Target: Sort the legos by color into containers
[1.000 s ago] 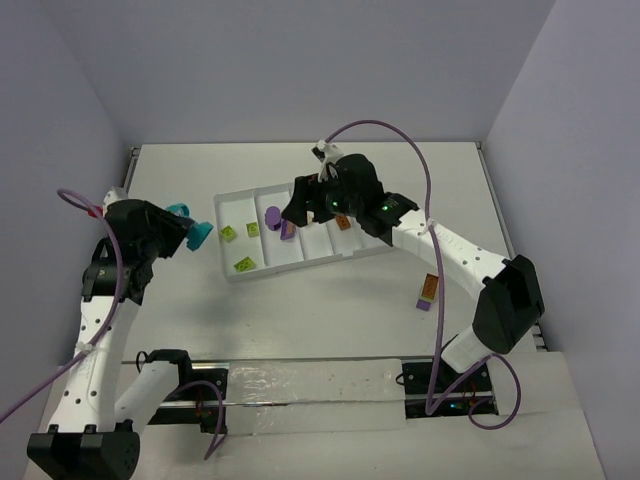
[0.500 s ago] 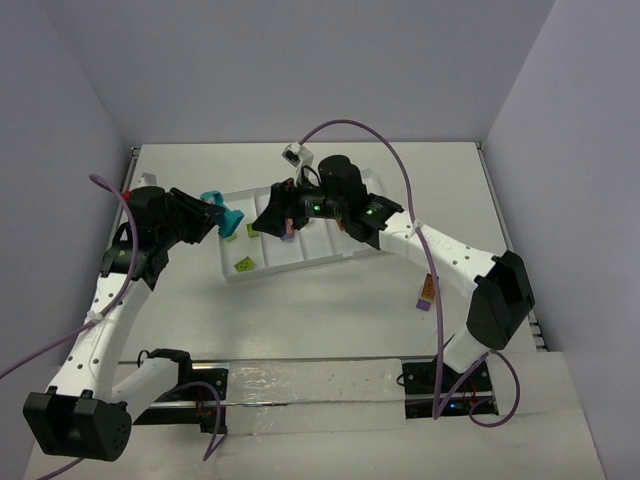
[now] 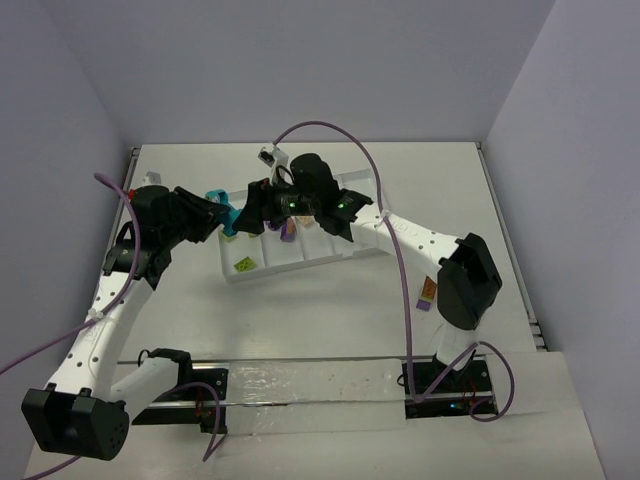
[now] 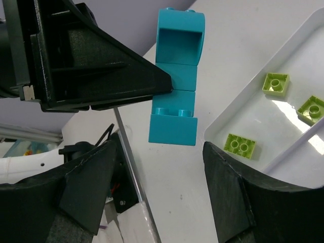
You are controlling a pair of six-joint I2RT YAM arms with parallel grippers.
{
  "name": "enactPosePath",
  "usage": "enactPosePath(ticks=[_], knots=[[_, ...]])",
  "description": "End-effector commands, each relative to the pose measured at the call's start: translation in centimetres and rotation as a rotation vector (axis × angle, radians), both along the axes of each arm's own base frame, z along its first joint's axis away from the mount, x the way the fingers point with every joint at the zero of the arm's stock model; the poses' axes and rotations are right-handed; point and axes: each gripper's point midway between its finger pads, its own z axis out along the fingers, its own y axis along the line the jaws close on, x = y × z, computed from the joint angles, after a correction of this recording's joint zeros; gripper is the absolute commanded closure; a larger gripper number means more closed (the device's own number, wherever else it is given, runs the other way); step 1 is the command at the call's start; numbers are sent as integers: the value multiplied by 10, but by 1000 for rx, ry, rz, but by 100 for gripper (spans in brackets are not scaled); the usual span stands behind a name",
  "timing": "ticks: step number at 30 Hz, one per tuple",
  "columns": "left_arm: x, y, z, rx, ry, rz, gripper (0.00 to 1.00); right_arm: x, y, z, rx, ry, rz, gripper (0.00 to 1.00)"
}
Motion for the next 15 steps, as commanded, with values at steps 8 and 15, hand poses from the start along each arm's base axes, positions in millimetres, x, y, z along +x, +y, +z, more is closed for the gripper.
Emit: enactPosePath(ticks=[8,15], knots=[[11,-3,29,-19,-85,1,100,6,23,23,88,-15,31,64],[9,1,28,6,-72,13,100,1,17,17,85,-22,44,100]])
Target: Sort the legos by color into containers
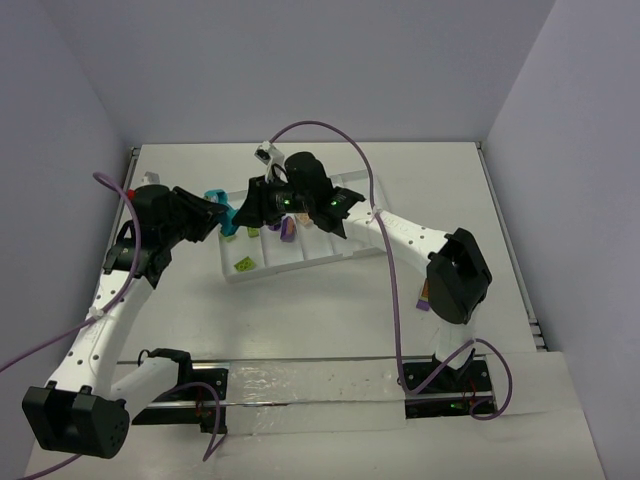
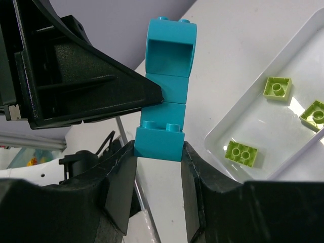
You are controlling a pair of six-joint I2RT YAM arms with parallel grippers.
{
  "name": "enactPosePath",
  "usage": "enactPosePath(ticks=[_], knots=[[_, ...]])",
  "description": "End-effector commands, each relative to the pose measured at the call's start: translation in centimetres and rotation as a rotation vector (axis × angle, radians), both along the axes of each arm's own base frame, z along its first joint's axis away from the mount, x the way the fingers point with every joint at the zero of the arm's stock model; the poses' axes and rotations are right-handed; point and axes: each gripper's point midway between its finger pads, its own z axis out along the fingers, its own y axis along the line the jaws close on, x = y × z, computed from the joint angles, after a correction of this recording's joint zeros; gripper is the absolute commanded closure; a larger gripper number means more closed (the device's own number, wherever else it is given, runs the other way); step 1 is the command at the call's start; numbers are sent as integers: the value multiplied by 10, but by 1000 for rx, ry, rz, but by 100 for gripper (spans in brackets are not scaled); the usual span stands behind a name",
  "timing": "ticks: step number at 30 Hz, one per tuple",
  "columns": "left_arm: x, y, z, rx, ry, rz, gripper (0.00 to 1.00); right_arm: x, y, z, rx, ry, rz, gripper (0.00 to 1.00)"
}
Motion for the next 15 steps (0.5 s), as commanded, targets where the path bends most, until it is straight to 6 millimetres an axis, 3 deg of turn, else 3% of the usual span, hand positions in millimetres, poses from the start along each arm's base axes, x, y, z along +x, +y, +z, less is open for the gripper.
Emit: enactPosePath(ticks=[1,10,15], knots=[[6,-1,31,4,-79,-4,100,-11,2,23,63,-70,56,100],[5,14,59,80,-118,40,100,-25,-21,16,72,-46,143,100],[9,17,53,92,-103,63,100,-25,-32,13,42,-53,127,100]])
